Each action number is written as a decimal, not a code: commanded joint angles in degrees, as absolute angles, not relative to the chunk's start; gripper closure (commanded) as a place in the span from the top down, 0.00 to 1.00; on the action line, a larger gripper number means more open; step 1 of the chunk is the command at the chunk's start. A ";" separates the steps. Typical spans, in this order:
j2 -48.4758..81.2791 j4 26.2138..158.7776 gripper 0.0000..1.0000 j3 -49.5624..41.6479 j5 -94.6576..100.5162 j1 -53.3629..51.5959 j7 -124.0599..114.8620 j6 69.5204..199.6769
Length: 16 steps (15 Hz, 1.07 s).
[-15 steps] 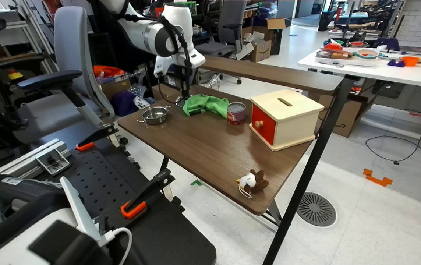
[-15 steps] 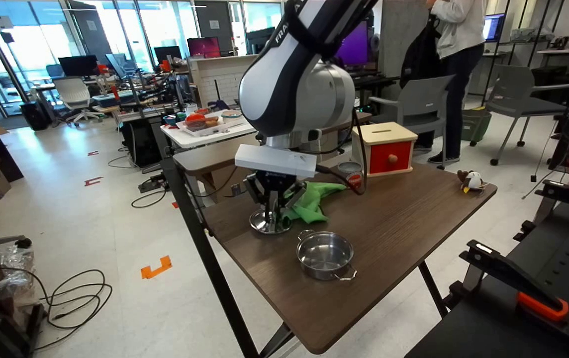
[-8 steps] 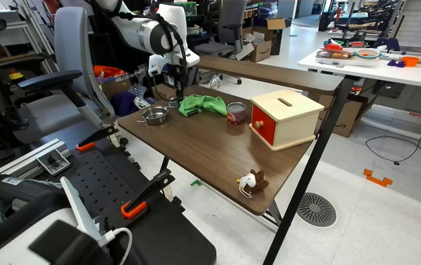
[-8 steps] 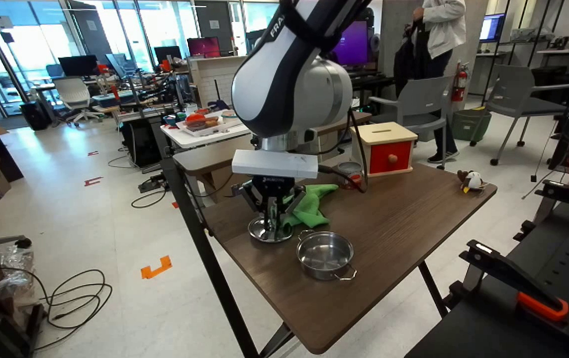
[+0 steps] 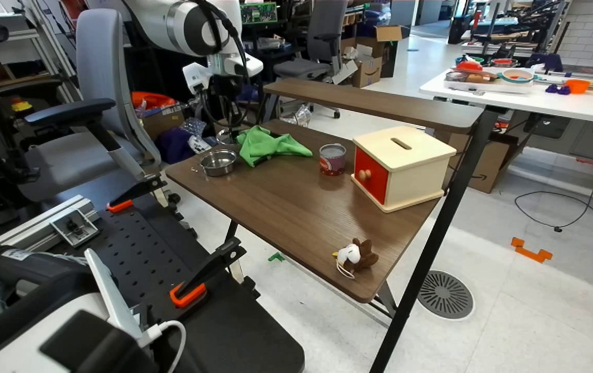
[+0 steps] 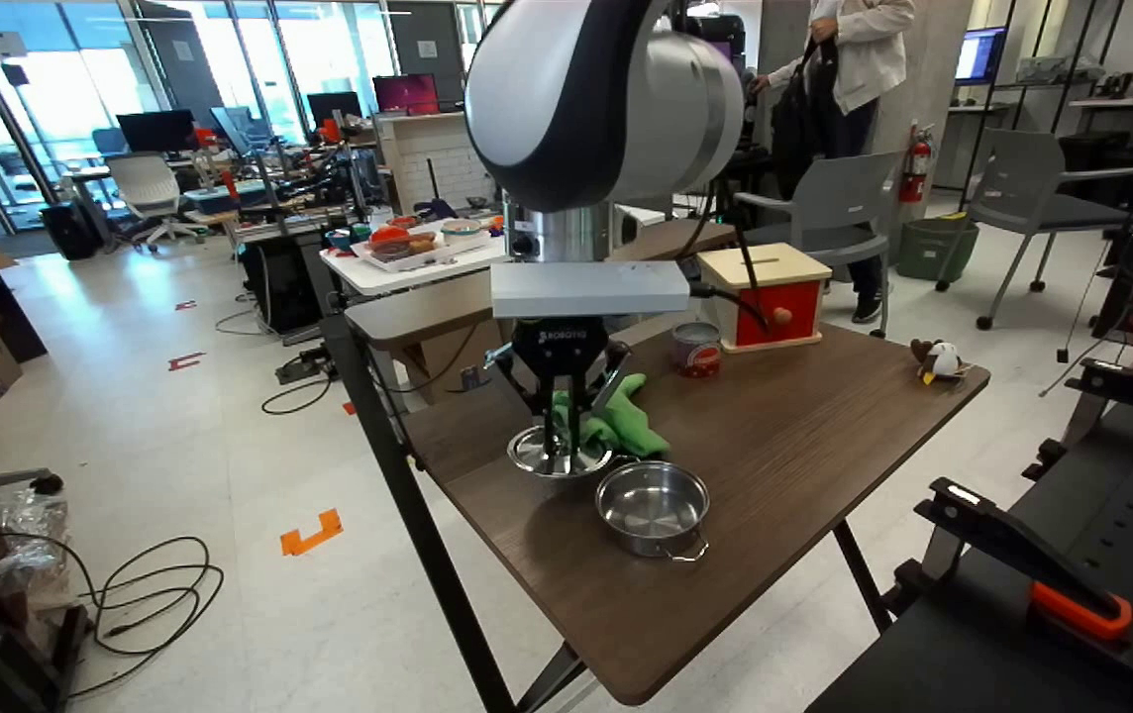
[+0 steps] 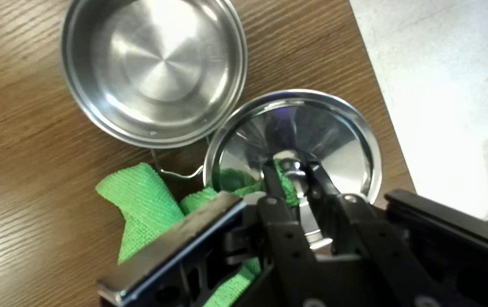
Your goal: Pick up the lid and close the pot
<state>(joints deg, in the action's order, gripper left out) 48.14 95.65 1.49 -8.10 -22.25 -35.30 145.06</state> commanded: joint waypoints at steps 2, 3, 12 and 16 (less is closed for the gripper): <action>35.63 108.67 0.05 0.58 -4.62 -22.30 -31.41 144.40; 33.86 110.36 0.05 0.37 -3.87 -22.25 -30.99 144.10; 30.20 118.18 0.05 -3.15 6.05 -22.18 -31.02 142.35; 32.55 118.03 0.05 -2.89 7.80 -22.27 -31.09 143.48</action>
